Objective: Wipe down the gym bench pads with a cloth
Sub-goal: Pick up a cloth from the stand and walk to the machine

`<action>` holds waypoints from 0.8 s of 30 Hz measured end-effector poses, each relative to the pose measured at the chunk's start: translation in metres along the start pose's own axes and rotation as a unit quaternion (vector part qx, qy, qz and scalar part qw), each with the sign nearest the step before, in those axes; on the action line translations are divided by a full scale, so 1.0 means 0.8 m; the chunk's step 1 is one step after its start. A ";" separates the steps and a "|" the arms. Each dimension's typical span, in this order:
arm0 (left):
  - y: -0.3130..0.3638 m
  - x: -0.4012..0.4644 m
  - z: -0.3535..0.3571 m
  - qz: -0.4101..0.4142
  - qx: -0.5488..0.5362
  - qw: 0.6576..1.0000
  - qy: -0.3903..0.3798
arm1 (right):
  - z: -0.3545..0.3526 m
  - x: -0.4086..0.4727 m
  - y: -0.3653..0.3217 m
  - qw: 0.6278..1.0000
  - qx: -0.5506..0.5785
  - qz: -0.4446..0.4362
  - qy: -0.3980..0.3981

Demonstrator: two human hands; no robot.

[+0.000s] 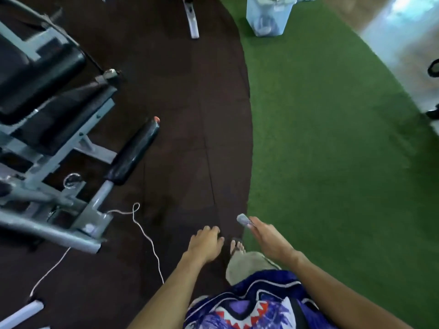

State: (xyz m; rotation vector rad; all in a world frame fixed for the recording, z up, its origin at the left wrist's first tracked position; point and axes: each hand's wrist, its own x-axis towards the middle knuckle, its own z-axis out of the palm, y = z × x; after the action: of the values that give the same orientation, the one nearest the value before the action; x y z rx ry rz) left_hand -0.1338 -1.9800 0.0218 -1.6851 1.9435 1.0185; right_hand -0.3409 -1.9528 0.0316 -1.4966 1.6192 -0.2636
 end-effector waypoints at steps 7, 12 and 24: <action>0.023 0.172 -0.187 -0.008 -0.037 0.999 0.012 | -0.106 0.248 -0.033 0.999 -0.021 -0.032 -0.034; 0.002 0.314 -0.326 -0.019 -0.053 0.998 0.017 | -0.169 0.423 -0.104 0.998 -0.006 -0.045 -0.038; -0.099 0.588 -0.694 -0.054 -0.081 0.994 0.039 | -0.319 0.841 -0.319 0.993 -0.055 -0.075 -0.069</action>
State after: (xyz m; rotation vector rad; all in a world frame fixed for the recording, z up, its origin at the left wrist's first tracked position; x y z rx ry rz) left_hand -0.0612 -2.7078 0.0464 -1.9237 1.8362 1.1105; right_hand -0.2616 -2.7117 0.0486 -1.6872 1.4333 -0.1523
